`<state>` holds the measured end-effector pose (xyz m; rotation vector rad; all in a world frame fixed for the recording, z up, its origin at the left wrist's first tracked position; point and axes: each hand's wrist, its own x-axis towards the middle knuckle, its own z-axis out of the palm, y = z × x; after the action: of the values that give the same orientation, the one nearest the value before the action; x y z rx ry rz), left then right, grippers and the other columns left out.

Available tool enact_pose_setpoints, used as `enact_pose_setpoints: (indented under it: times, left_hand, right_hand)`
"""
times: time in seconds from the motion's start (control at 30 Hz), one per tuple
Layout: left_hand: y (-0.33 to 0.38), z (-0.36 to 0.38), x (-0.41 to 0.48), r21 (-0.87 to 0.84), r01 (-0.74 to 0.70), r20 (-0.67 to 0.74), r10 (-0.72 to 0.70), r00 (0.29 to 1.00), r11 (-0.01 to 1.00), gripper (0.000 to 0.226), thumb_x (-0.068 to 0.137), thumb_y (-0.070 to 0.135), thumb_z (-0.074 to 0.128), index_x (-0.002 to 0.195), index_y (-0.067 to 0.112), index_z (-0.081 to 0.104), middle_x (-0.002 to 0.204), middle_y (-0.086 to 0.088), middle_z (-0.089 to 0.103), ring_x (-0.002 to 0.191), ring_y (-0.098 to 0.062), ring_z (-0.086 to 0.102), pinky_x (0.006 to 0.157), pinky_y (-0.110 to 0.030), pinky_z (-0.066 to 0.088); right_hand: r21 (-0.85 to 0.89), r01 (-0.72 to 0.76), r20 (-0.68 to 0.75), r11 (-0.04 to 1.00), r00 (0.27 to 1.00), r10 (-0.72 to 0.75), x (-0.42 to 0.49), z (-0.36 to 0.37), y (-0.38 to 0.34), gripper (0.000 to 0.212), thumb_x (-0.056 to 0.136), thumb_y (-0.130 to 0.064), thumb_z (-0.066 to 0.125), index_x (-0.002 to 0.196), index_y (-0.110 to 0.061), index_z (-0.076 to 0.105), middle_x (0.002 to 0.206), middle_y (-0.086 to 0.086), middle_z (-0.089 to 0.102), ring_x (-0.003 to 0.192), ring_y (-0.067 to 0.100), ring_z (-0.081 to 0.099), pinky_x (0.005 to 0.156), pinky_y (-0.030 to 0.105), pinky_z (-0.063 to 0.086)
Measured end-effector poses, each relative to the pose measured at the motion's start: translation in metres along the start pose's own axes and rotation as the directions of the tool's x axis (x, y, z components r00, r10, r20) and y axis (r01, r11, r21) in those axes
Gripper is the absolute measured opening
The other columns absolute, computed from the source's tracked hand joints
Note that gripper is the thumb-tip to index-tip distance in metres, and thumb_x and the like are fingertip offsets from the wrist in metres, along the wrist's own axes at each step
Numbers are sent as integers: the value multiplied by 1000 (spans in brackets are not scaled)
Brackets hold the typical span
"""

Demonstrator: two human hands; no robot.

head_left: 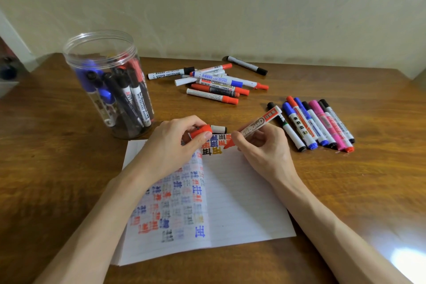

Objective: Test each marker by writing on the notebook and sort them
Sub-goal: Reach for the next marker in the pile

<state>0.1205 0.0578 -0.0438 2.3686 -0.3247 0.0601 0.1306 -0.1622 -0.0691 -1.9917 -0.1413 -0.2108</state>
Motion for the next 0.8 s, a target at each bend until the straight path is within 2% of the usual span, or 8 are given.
enact_pose_setpoints:
  times: [0.07,0.2,0.3,0.47,0.53,0.63,0.73,0.8]
  left_hand:
    - [-1,0,0,2,-2,-1,2,1000,1000,28,97,47,59,120,32,64,110,14,71,102,-2,67,80,-26,61]
    - [-1,0,1,2,-3,0,3,1000,1000,27,97,48,59,120,32,64,109,15,71,101,-2,67,79,-25,60]
    - [-2,0,0,6,-3,2,3,1000,1000,28,97,48,59,120,33,64,111,15,71,102,-1,67,80,-23,59]
    - [-1,-1,0,4,0,1,0,1000,1000,28,97,49,58,120,33,64,110,17,70,100,3,65,76,-18,57]
    - [0,0,0,4,4,0,-4,1000,1000,28,97,49,58,120,33,64,109,17,69,100,3,65,74,-16,55]
    - [0,0,0,5,8,-1,-8,1000,1000,28,98,48,58,120,33,64,111,16,70,101,1,66,74,-15,54]
    - [0,0,0,5,10,0,-10,1000,1000,28,98,47,58,122,32,64,113,16,70,103,1,65,73,-11,50]
    - [0,0,0,2,10,1,-10,1000,1000,29,98,47,58,122,32,64,115,15,70,105,1,64,73,-9,48]
  right_hand:
    - [-18,15,13,1000,1000,-15,-1,1,0,12,92,-22,78,83,-16,74,80,-7,78,72,10,75,67,27,62]
    - [-46,50,-6,998,999,-50,-2,0,0,12,92,-20,77,82,-18,70,77,-9,75,67,3,68,61,18,53]
    - [-23,46,-4,999,999,-46,-1,-2,0,11,93,-21,76,84,-17,70,79,-7,75,70,4,70,63,17,52]
    - [-14,42,24,999,999,-41,-2,-1,-1,11,92,-20,77,82,-18,72,81,-6,78,75,14,75,71,39,64]
    - [-19,48,51,999,998,-47,-3,0,-1,11,91,-19,77,81,-20,72,82,-6,78,76,15,75,71,40,64]
    - [-38,57,39,998,998,-55,-3,0,-1,11,91,-20,77,82,-20,70,80,-10,76,74,9,73,66,31,61]
    - [-51,60,-11,997,998,-61,-2,-1,1,11,90,-20,76,82,-18,69,71,-13,70,64,1,66,58,17,49]
    - [-42,49,-18,998,999,-50,-1,0,2,11,91,-21,75,82,-16,69,72,-11,71,64,1,66,59,16,50]
